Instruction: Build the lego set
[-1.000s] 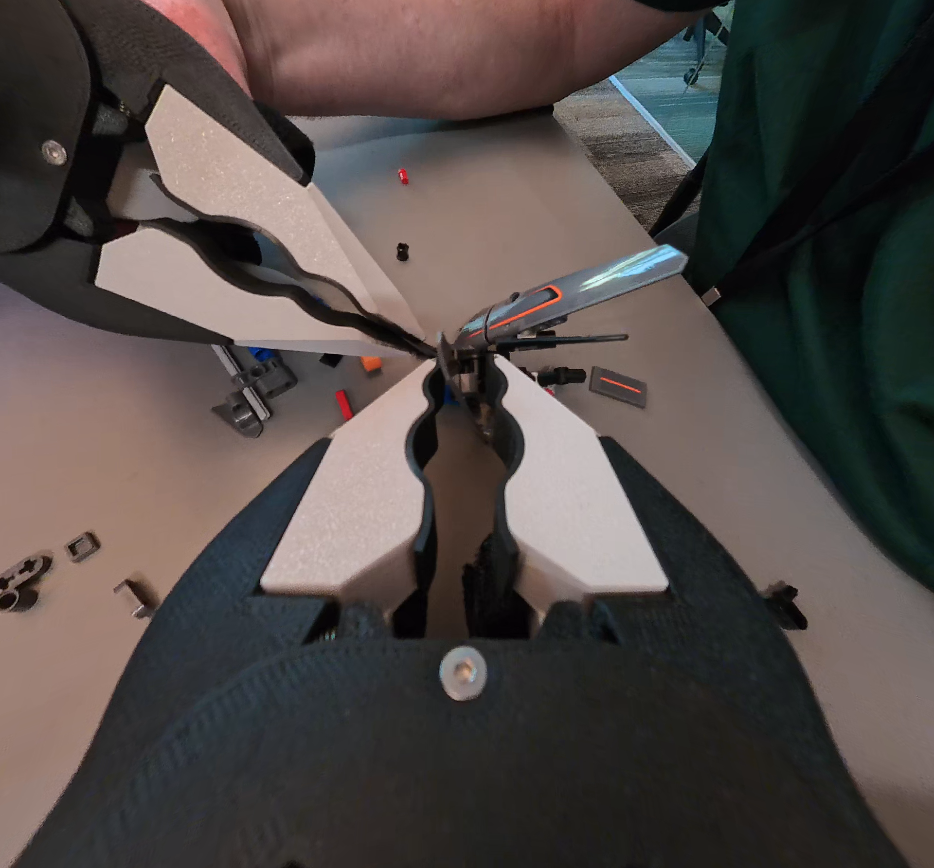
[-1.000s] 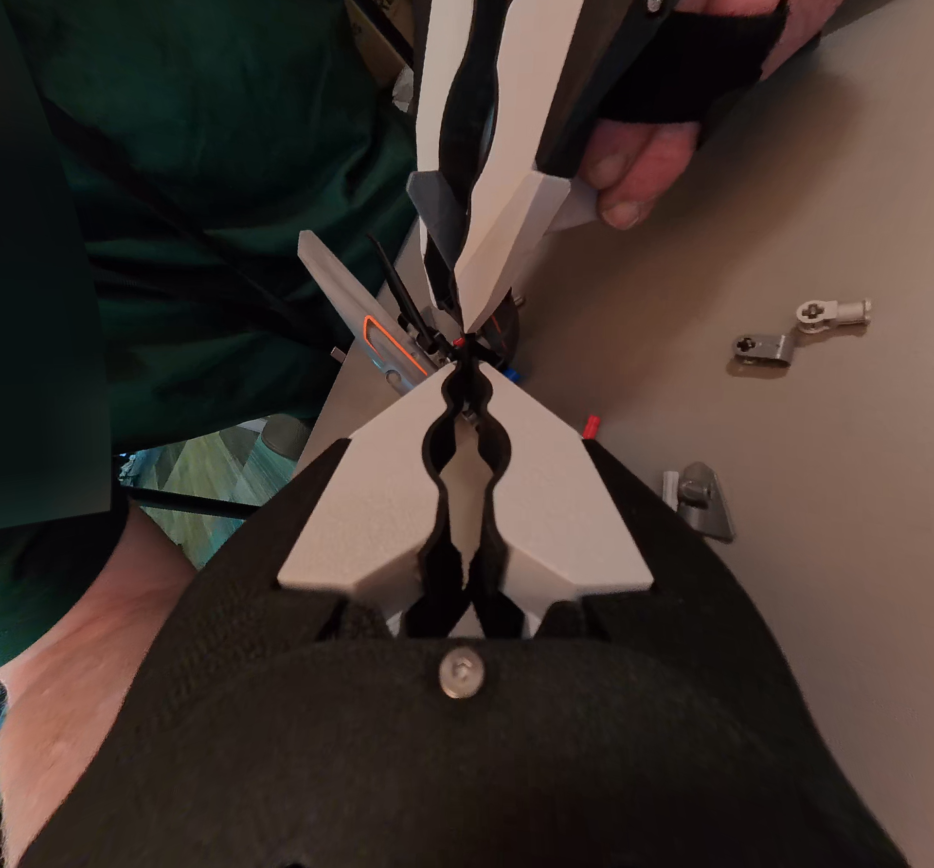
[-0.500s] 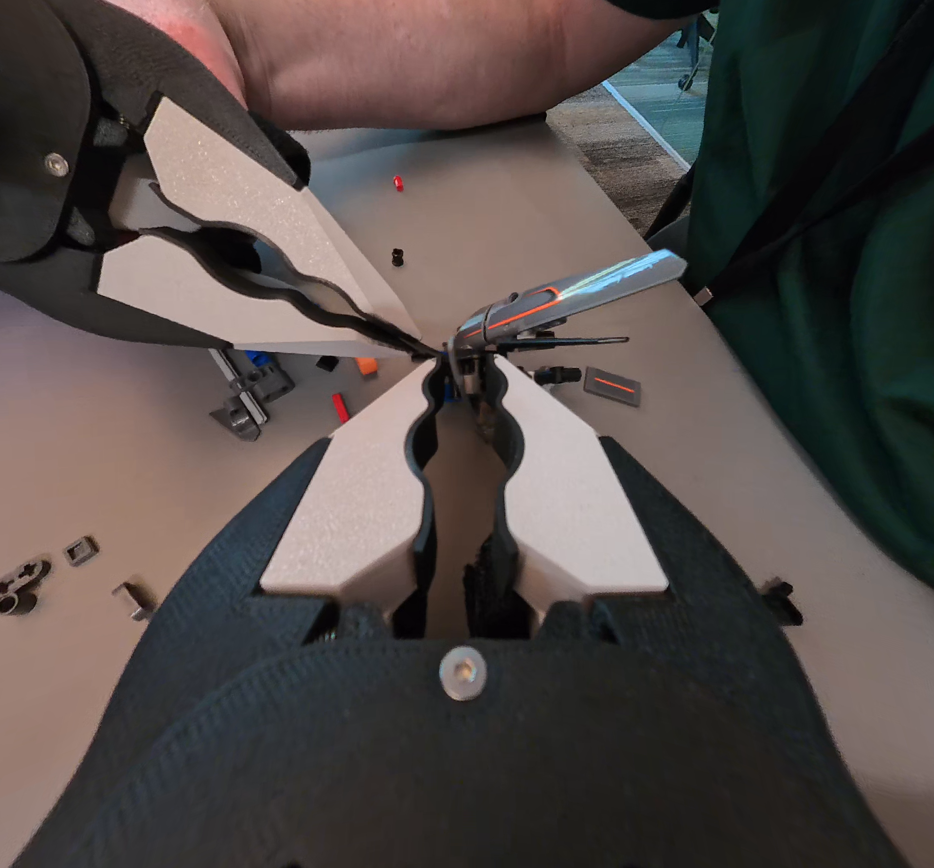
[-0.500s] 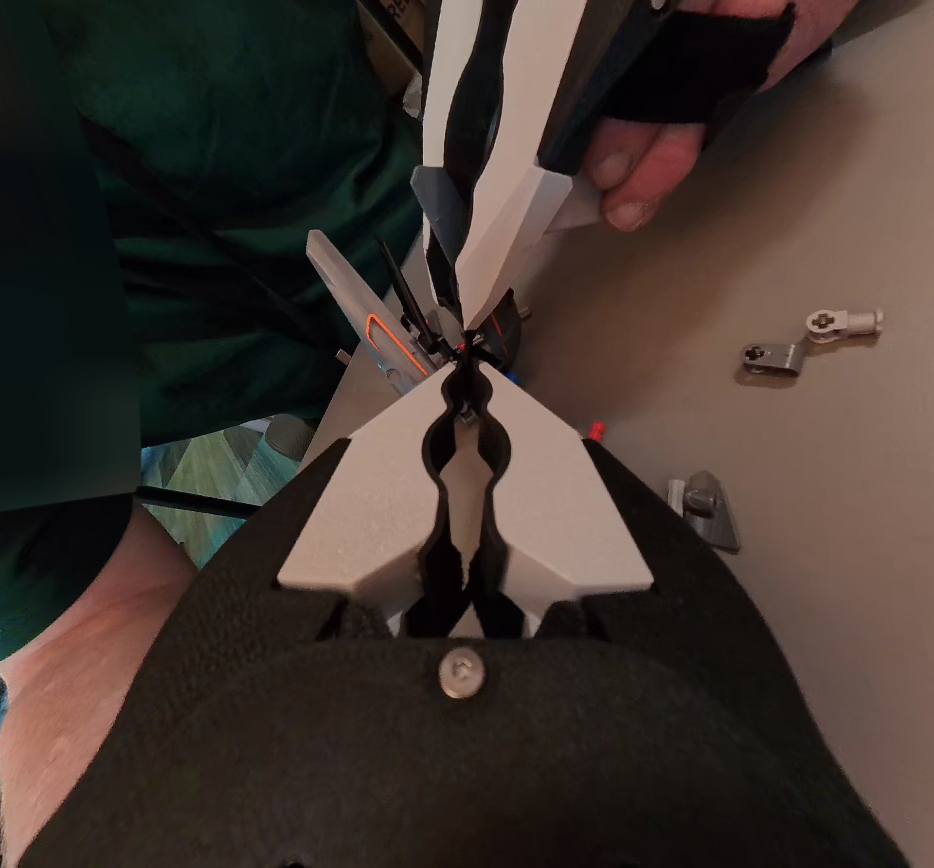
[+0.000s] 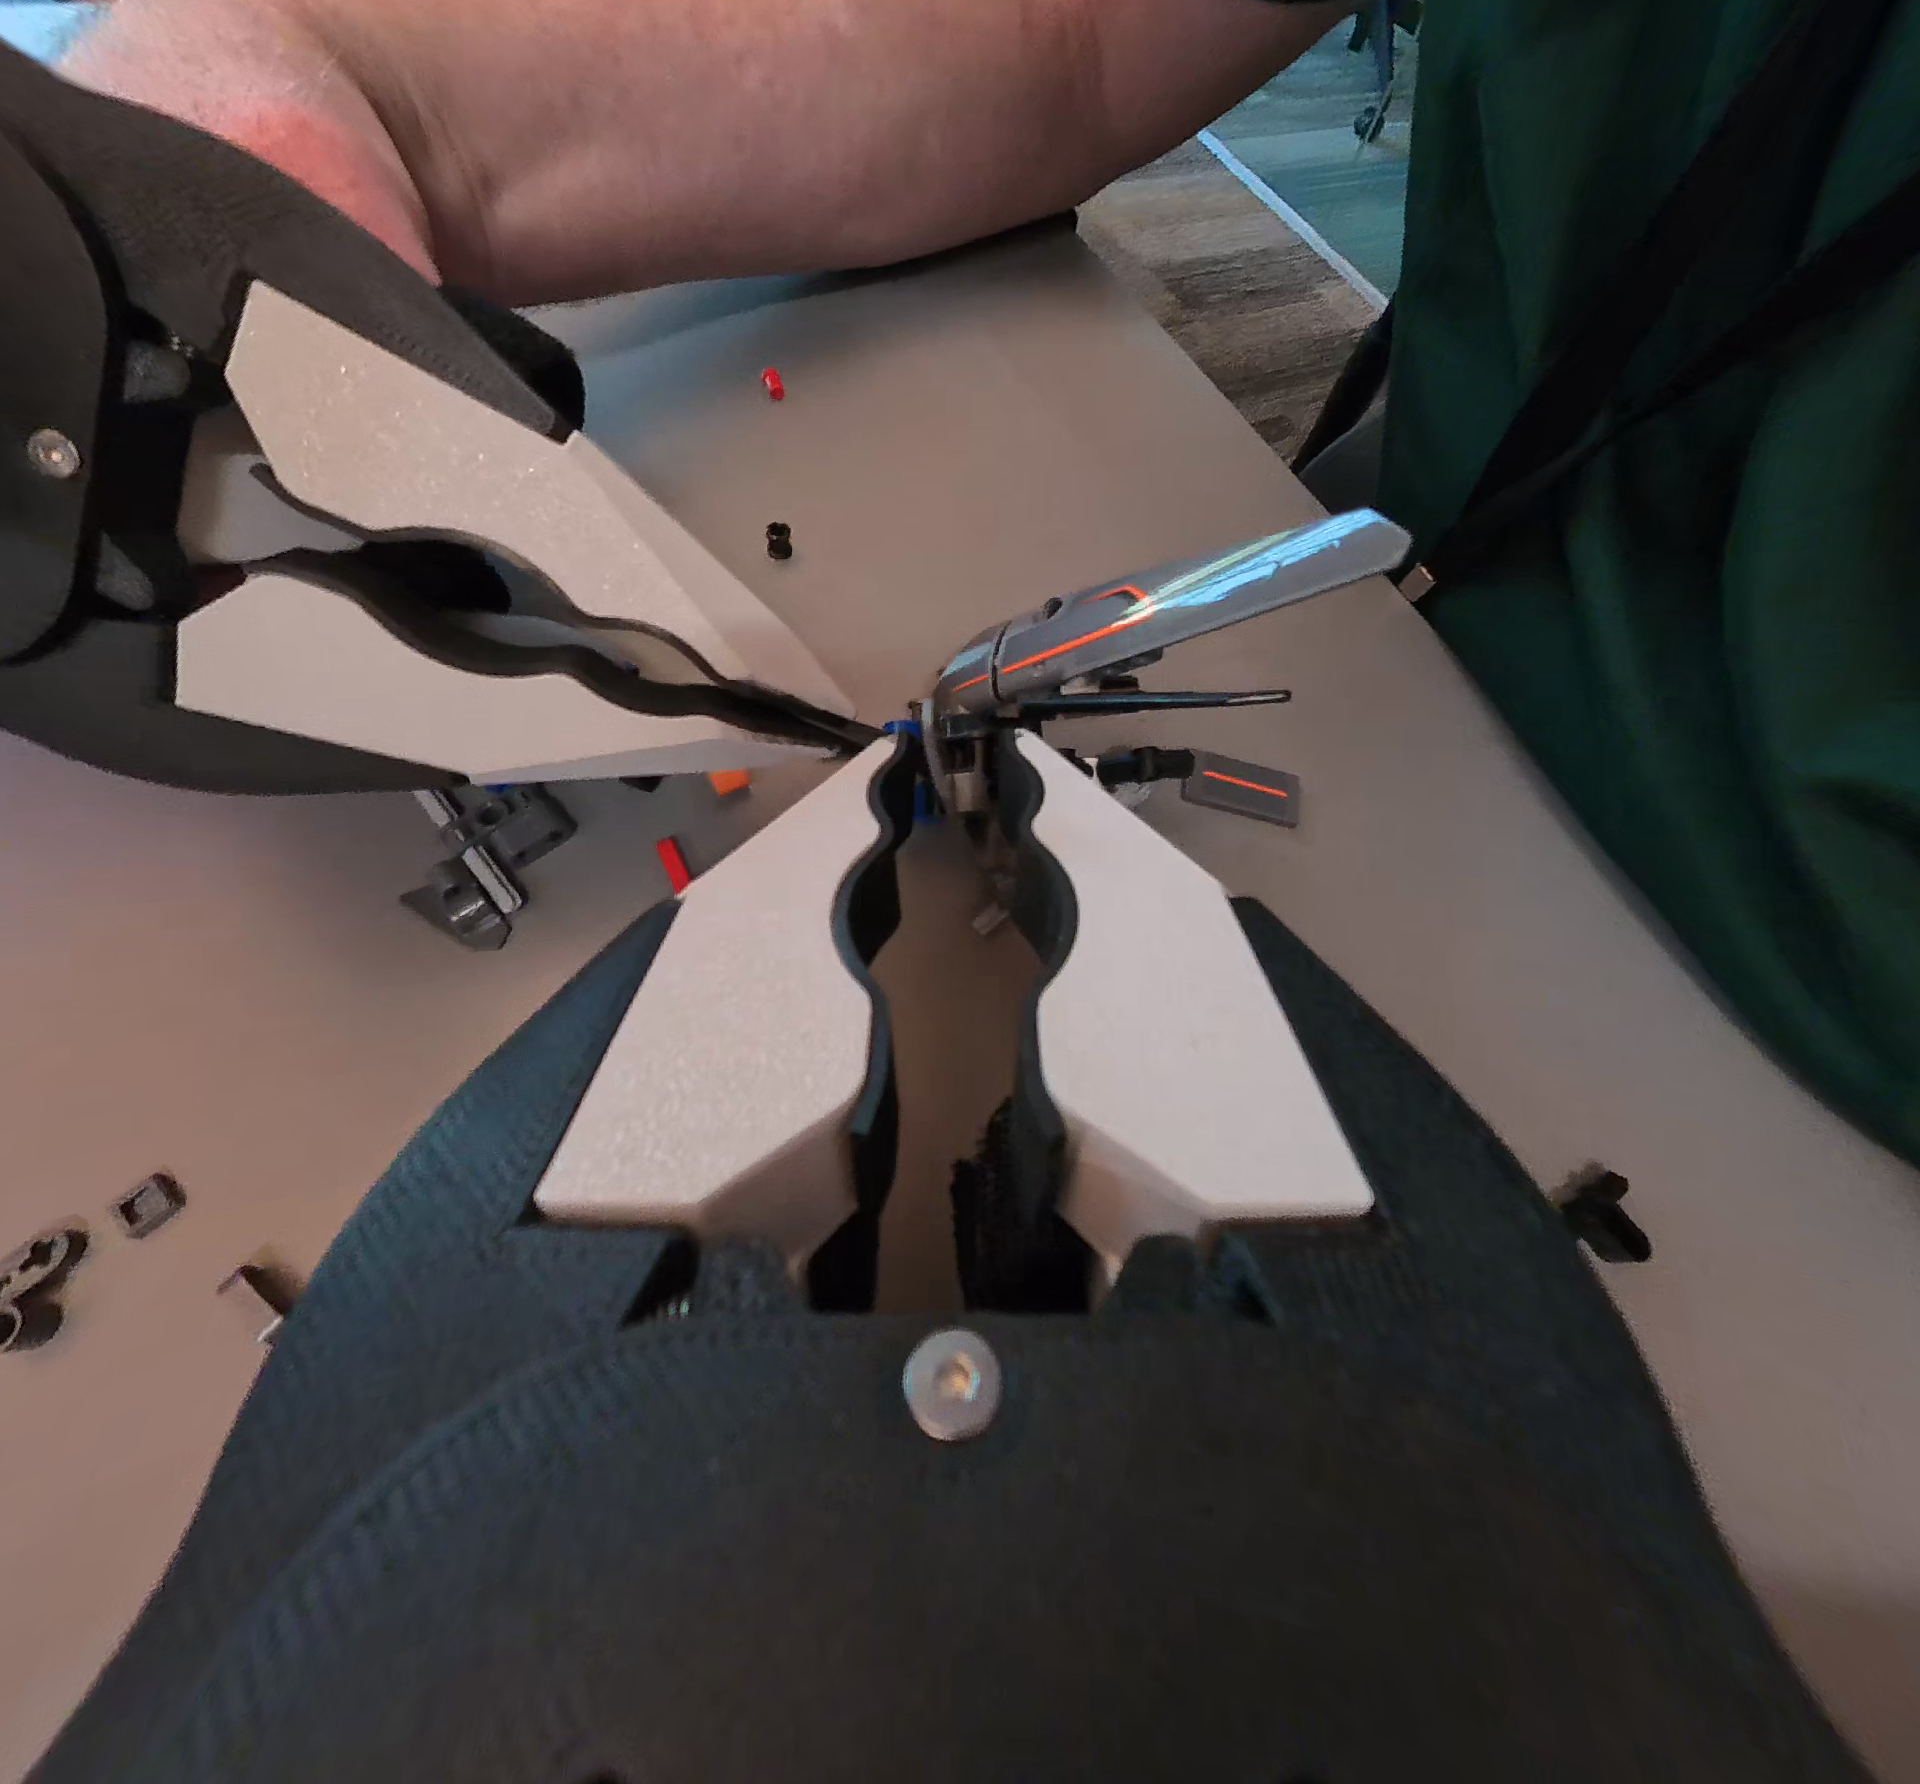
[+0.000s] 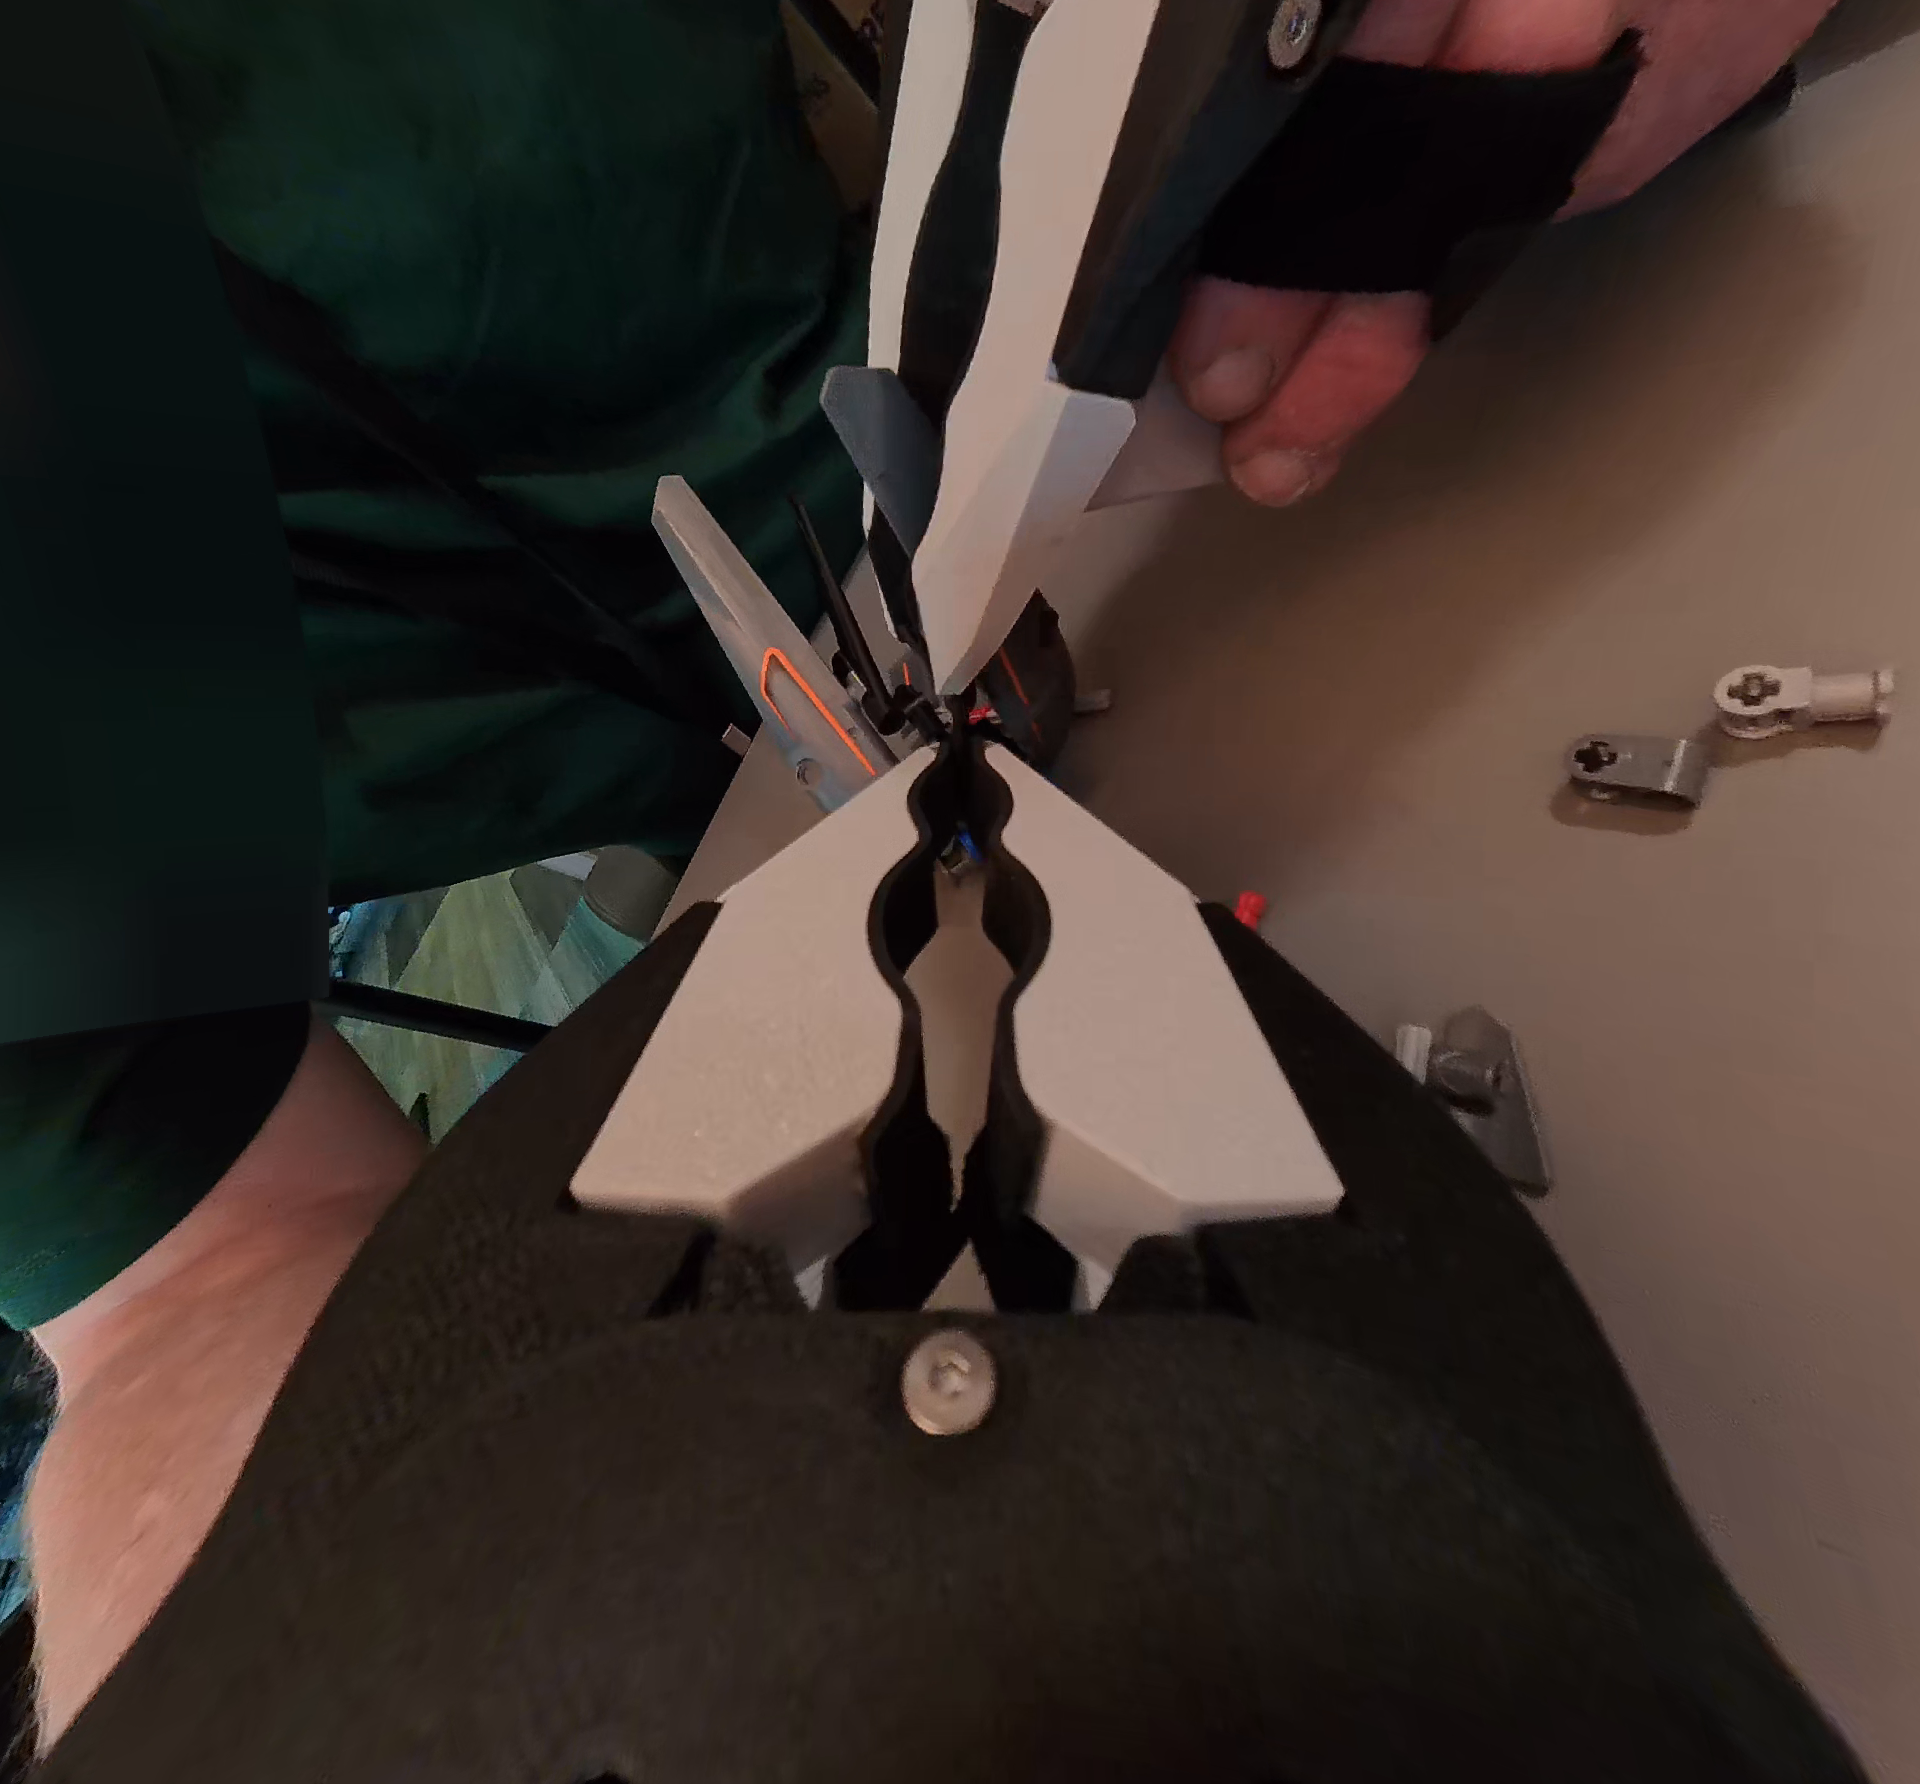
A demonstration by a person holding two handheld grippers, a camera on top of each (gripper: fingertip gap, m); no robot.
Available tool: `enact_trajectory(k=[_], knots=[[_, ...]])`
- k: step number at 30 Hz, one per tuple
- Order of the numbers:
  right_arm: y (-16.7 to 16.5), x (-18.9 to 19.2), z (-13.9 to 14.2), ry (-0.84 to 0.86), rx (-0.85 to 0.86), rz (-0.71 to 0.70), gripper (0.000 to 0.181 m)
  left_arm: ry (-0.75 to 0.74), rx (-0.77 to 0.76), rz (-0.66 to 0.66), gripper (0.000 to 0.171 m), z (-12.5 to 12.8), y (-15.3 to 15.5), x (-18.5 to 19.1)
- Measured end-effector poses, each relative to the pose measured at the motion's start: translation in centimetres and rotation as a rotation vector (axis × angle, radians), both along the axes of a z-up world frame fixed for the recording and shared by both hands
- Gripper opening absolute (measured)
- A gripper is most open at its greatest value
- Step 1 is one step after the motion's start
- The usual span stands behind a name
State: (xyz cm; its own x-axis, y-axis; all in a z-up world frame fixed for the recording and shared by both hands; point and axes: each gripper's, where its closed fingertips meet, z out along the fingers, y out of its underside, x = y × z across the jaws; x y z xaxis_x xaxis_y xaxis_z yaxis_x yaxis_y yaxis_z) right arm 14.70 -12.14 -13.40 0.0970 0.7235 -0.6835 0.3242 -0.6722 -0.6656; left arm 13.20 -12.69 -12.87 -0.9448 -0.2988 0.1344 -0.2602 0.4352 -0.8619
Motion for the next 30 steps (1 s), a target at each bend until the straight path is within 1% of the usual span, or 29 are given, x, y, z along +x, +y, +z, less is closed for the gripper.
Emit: enact_trajectory(k=[7,13,18,22,27,30], knots=[[-0.1,-0.3,-0.1,-0.007,0.007,0.016,0.000,-0.013,0.023,-0.040,0.014,-0.2,-0.4,-0.2],[0.0,-0.3,-0.1,-0.009,0.015,0.017,0.000,-0.017,0.018,-0.045,0.014,-0.3,-0.6,-0.2],[0.0,-0.3,-0.1,-0.004,0.014,0.011,0.000,-0.019,0.005,-0.025,0.014,-0.2,-0.7,-0.2],[0.0,-0.2,-0.1,-0.007,0.010,0.006,0.000,-0.029,0.028,0.010,0.016,-0.2,-0.6,0.0],[0.0,-0.3,-0.2,-0.010,0.013,0.003,0.000,-0.061,0.052,0.099,0.030,-0.1,-0.1,0.1],[0.0,-0.3,-0.1,-0.006,0.010,0.000,0.000,-0.159,0.118,0.180,0.035,-0.3,0.4,0.2]])
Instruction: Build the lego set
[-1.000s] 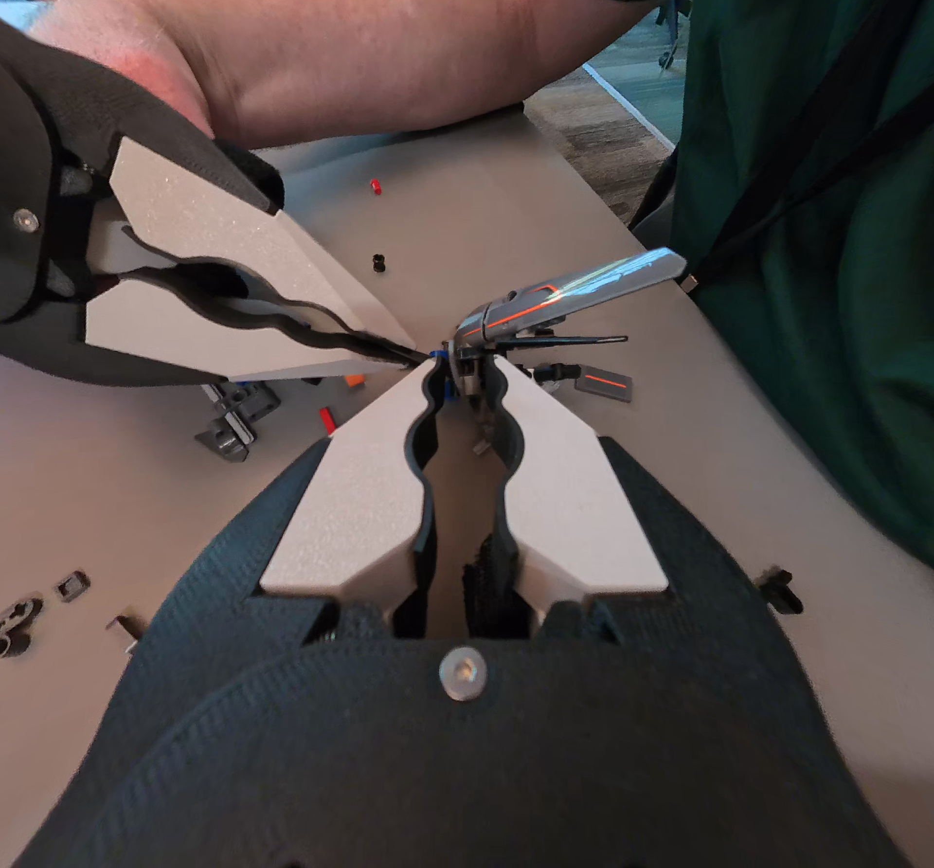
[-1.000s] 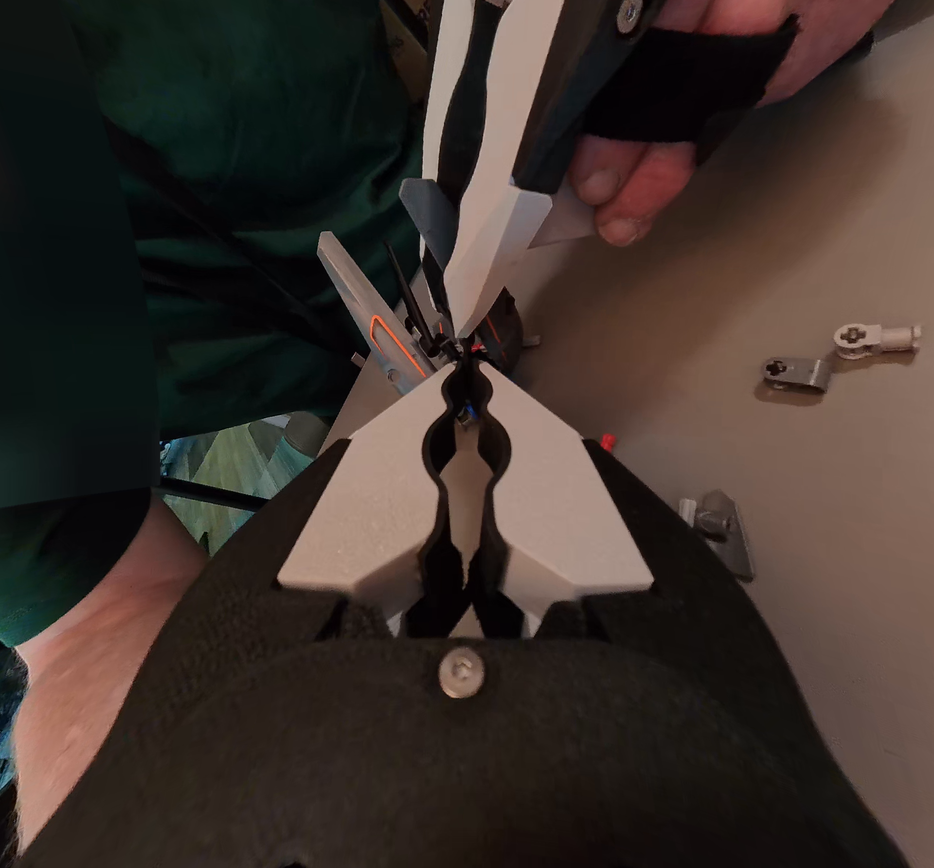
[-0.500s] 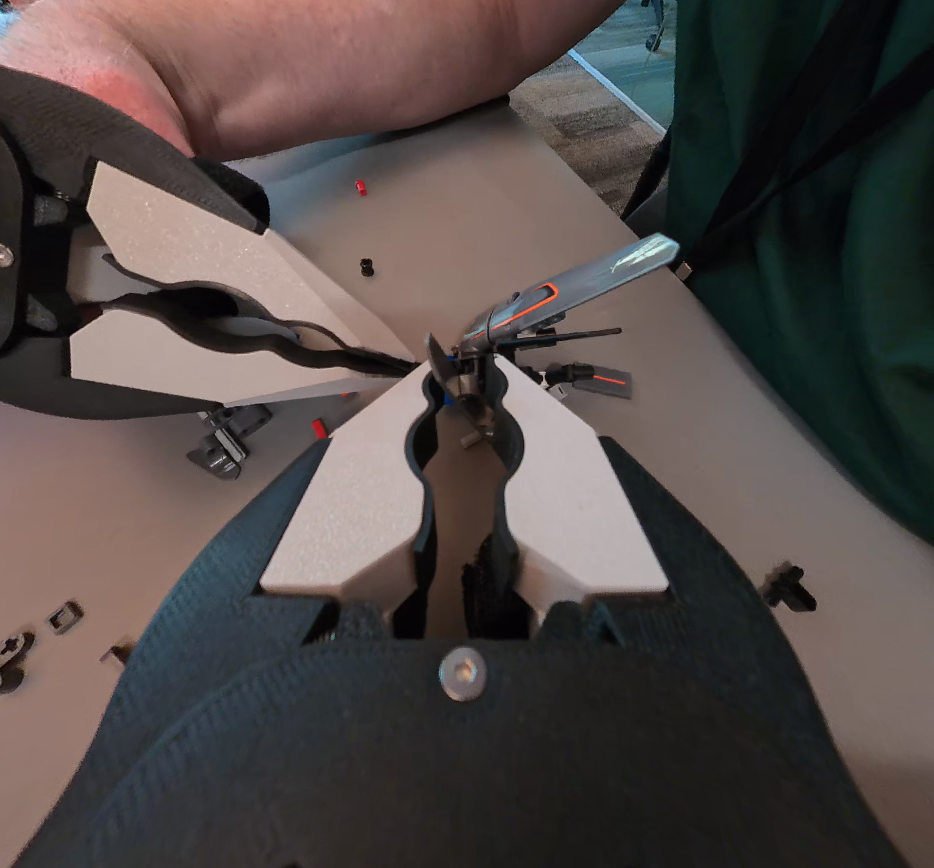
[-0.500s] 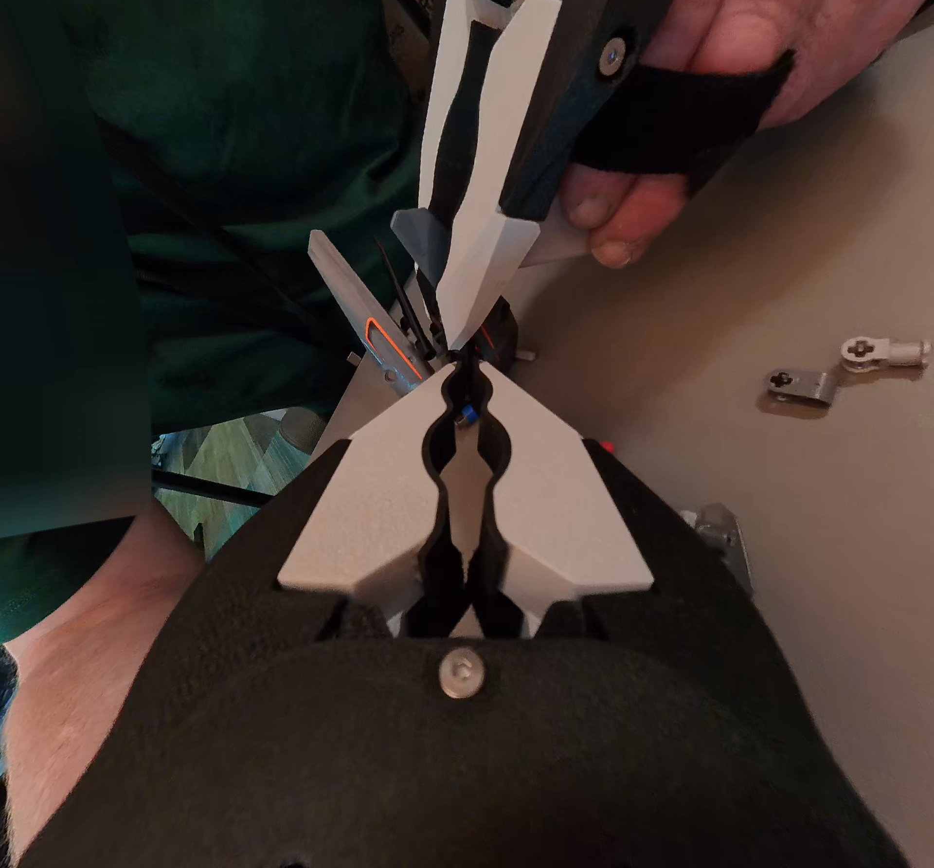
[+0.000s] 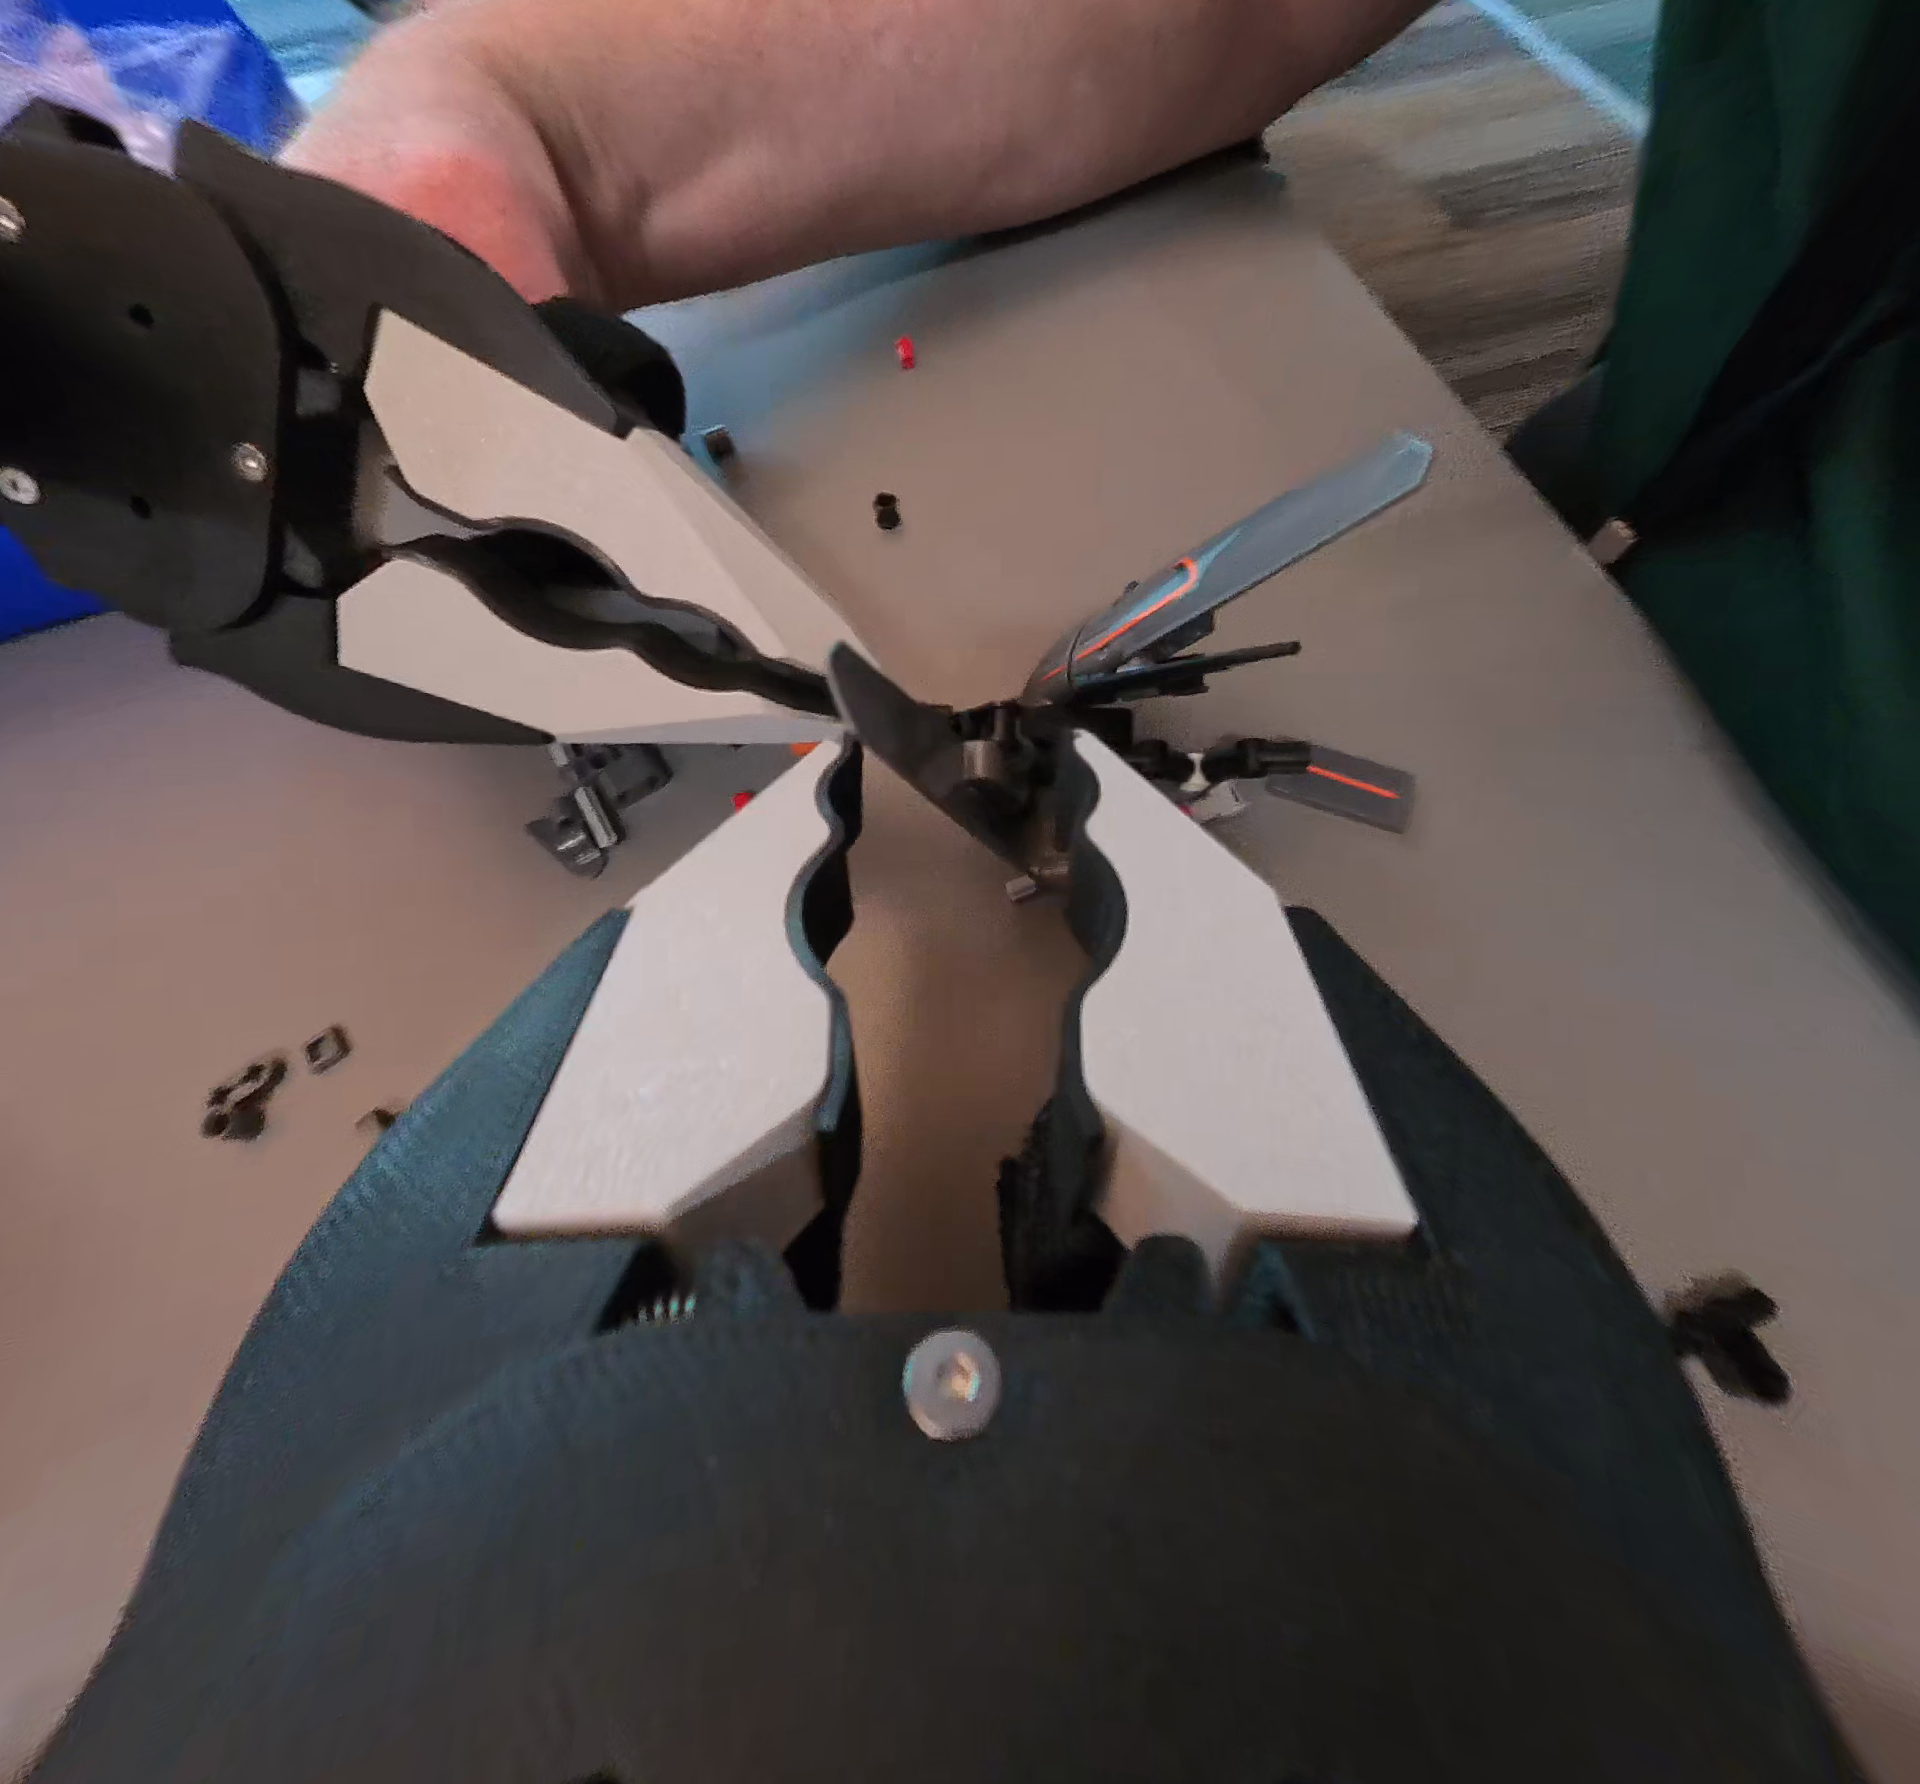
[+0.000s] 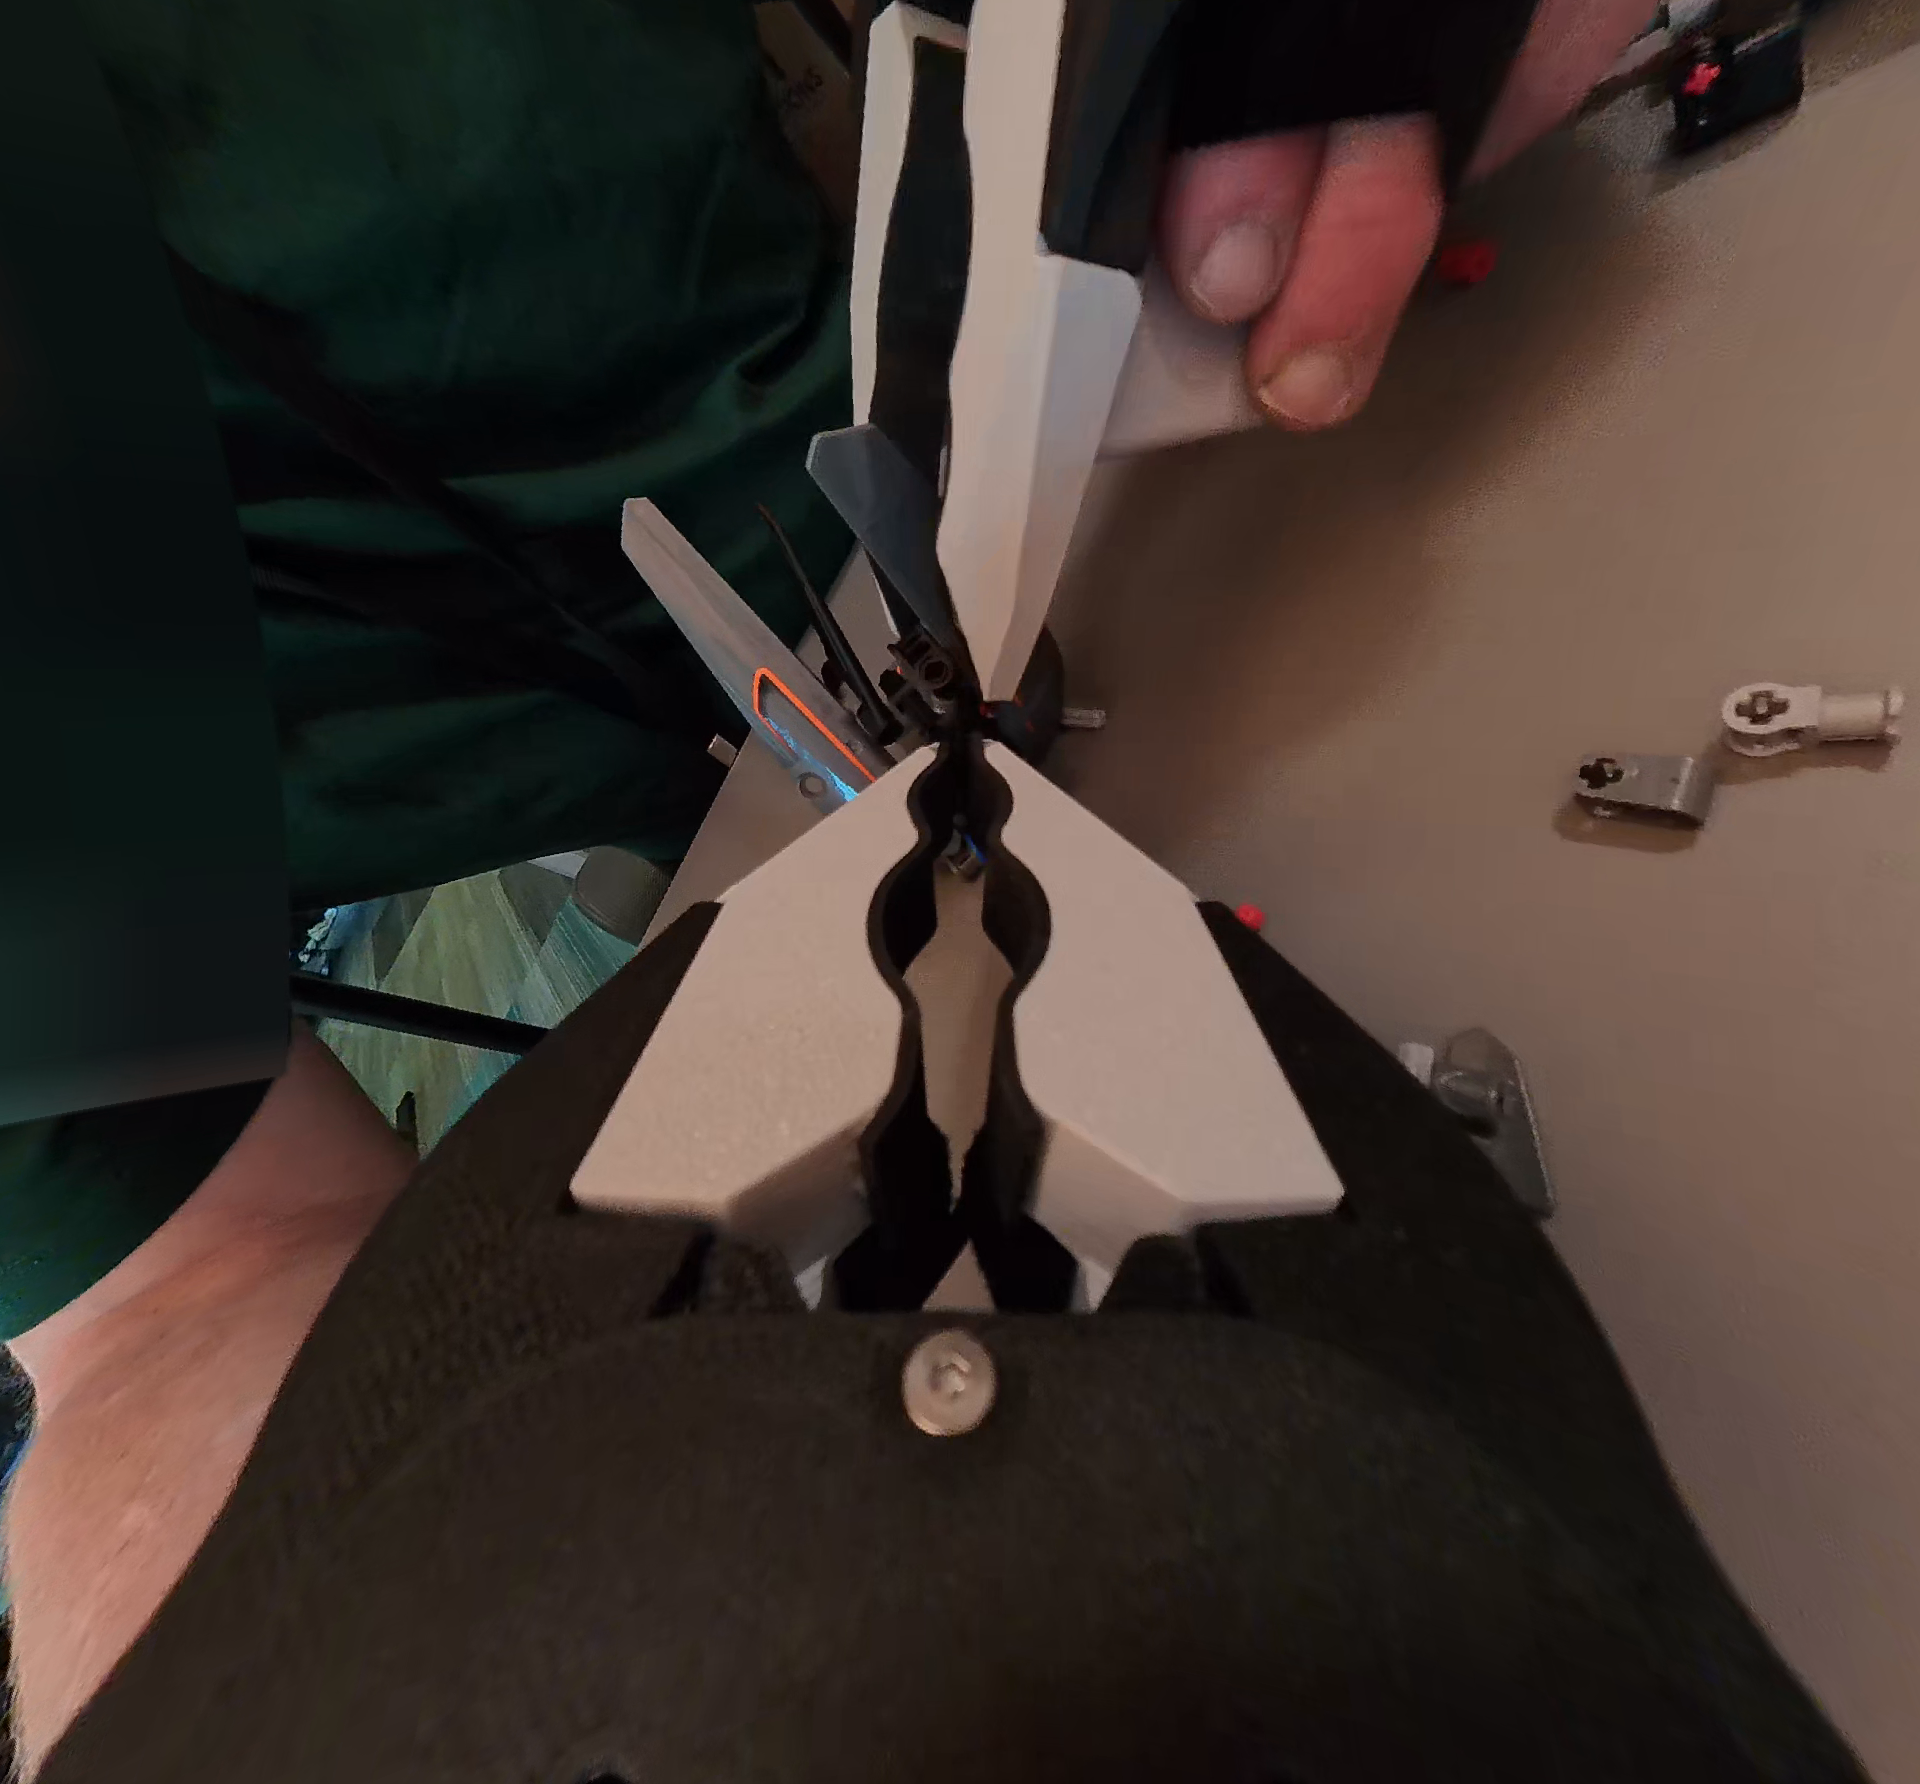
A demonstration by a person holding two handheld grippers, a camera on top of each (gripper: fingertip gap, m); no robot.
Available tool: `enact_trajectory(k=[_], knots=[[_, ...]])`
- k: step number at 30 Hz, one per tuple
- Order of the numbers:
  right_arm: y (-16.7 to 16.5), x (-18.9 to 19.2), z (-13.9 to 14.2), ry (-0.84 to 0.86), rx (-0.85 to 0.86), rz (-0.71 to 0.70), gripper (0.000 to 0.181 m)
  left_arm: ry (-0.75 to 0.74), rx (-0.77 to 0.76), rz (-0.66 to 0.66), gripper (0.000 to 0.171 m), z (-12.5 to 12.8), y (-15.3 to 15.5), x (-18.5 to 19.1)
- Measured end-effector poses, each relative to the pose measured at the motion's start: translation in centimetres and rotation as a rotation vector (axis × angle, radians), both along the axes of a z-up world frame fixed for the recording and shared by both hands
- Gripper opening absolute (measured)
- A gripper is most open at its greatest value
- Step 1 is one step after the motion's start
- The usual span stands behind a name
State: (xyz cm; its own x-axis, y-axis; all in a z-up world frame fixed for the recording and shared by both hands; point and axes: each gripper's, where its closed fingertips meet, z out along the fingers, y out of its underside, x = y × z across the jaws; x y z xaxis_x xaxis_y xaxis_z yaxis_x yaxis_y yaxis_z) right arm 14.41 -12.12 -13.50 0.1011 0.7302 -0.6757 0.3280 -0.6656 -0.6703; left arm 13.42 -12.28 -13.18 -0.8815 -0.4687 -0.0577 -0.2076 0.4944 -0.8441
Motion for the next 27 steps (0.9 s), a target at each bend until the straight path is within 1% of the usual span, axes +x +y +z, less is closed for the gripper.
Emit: enact_trajectory(k=[5,7,8,11,18,20,23,27], knots=[[0.0,-0.1,0.0,0.004,-0.008,0.003,0.000,-0.189,0.191,0.108,0.039,-0.8,0.1,-0.4],[-0.1,-0.2,0.0,0.004,-0.014,0.010,0.000,-0.264,0.232,0.121,0.042,-0.8,-0.3,-0.6],[-0.2,-0.2,0.0,0.000,-0.018,0.013,0.000,-0.302,0.262,0.149,0.042,-0.8,-0.1,-0.4],[-0.4,-0.4,-0.1,-0.006,-0.028,0.027,0.000,-0.379,0.297,0.172,0.045,-0.5,-0.3,-0.3],[-0.5,-0.7,0.0,0.006,-0.036,0.039,0.000,-0.471,0.331,0.217,0.056,0.3,-0.5,-0.6],[-0.5,-0.8,0.0,0.004,-0.039,0.040,0.000,-0.470,0.327,0.234,0.059,0.4,-0.4,-0.7],[-0.6,-0.9,-0.1,0.002,-0.041,0.046,0.000,-0.472,0.334,0.265,0.060,0.4,-0.2,-0.8],[-0.6,-1.0,-0.1,0.005,-0.041,0.049,0.000,-0.483,0.311,0.303,0.058,0.8,-0.5,-1.4]])
